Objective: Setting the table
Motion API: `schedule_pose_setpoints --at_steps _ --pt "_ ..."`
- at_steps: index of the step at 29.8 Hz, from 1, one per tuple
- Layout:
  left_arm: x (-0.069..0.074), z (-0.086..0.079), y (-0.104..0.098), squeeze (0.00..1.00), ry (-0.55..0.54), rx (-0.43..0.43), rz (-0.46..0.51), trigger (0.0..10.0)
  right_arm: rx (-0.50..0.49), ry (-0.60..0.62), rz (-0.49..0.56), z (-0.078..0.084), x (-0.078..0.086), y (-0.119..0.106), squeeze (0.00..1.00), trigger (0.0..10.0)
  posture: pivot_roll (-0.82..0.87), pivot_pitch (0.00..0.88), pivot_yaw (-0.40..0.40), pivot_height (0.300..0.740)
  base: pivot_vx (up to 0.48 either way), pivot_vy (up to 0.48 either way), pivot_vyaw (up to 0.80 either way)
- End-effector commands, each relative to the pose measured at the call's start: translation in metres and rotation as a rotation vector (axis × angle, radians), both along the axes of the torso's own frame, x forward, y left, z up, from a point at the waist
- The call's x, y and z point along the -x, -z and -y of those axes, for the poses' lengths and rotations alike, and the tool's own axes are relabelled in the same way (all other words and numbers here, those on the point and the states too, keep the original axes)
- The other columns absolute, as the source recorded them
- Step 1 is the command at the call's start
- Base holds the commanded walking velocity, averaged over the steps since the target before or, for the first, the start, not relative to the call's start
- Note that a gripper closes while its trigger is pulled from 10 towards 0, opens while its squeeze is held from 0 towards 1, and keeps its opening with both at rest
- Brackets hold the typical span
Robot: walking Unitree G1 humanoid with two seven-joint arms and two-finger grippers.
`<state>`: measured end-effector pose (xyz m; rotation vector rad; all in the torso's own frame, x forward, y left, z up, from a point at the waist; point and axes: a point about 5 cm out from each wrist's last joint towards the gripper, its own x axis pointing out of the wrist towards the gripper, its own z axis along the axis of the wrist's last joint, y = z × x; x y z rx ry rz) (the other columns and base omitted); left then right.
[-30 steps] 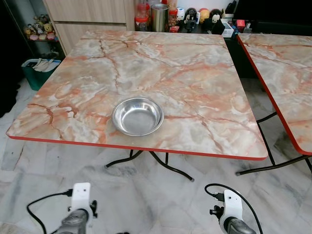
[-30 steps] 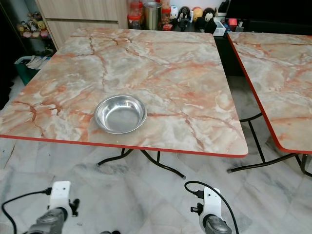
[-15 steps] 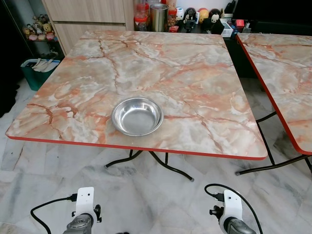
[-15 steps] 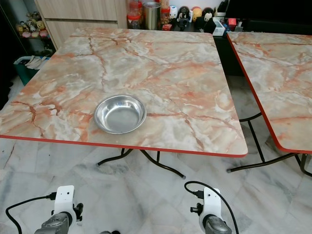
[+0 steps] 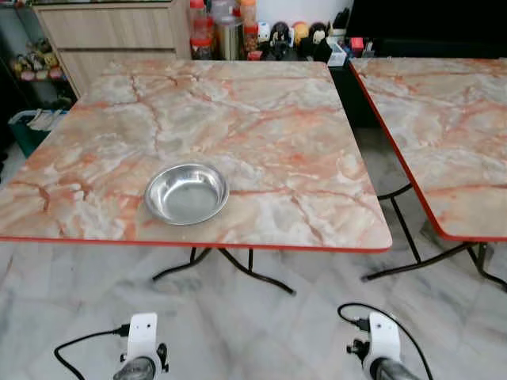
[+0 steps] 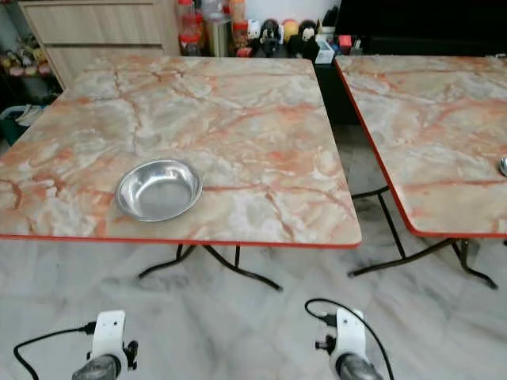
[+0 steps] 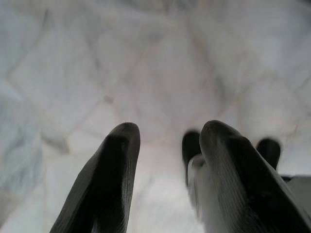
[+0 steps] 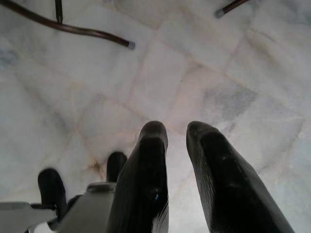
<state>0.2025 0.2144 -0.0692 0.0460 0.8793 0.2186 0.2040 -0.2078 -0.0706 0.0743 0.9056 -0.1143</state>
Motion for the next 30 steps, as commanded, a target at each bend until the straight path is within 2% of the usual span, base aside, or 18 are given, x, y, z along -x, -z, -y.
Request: schedule_pose_setpoints --at_steps 1,22,30 --pt "0.0065 0.0006 0.0040 0.00 -0.001 -0.003 -0.032 10.0 0.001 -0.009 -0.017 -0.0006 0.0034 0.0021 0.00 10.0 0.01 0.074 -0.024 0.736 0.000 -0.420 0.00" --pt "0.0079 -0.0005 0.0048 0.00 0.004 -0.010 -0.048 10.0 0.018 -0.015 -0.016 -0.0006 0.0029 0.0018 0.00 10.0 0.01 0.073 -0.021 0.736 0.000 -0.402 0.00" --pt "0.0108 -0.0005 0.0064 0.00 -0.006 -0.007 -0.057 10.0 0.026 -0.010 -0.014 0.0003 0.0019 0.0011 0.00 10.0 0.01 0.083 -0.023 0.736 0.242 -0.385 0.10"
